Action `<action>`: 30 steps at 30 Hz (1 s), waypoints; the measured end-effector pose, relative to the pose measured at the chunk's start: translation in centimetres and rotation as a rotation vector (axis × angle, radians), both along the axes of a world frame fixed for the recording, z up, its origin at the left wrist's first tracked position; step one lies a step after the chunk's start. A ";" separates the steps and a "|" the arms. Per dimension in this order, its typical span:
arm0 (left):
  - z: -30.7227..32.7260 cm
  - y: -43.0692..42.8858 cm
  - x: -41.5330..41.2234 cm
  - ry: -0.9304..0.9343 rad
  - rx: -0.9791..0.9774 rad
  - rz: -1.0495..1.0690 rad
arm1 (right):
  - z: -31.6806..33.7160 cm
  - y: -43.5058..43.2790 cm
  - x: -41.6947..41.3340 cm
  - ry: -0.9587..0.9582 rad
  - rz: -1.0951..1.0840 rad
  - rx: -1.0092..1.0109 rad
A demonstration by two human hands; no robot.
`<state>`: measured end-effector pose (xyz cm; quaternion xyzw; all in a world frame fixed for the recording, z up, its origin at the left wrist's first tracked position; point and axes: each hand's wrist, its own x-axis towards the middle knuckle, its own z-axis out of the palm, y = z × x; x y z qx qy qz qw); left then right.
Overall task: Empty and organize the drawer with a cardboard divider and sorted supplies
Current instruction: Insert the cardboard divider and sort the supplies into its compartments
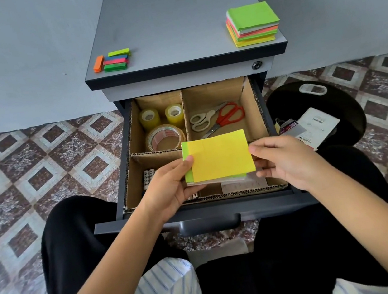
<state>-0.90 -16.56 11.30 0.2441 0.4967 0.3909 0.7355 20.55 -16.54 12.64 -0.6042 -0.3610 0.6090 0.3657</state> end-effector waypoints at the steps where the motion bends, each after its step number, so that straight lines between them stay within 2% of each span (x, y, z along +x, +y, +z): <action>1: -0.1 -0.1 -0.1 0.001 -0.002 0.001 | 0.0 0.0 -0.2 -0.003 0.005 -0.007; 5: -0.2 -0.2 -0.5 -0.005 -0.011 0.015 | -0.2 0.2 -0.6 -0.045 0.036 -0.005; 9: -0.2 0.4 -2.5 0.018 -0.011 0.152 | 0.0 0.8 1.4 -0.143 0.063 -0.011; 14: -0.1 1.4 -5.3 0.048 -0.013 0.293 | -0.4 0.9 3.4 -0.375 0.155 -0.043; 21: 0.0 1.7 -5.5 0.029 -0.007 0.307 | -4.6 1.4 -0.9 -0.682 0.255 0.015; 28: -0.5 1.3 -5.2 0.015 -0.019 0.289 | -5.9 3.0 -2.6 -1.090 0.613 -0.096; 30: -0.6 1.3 -5.1 0.014 -0.027 0.284 | -5.9 3.3 -2.7 -1.120 0.711 -0.124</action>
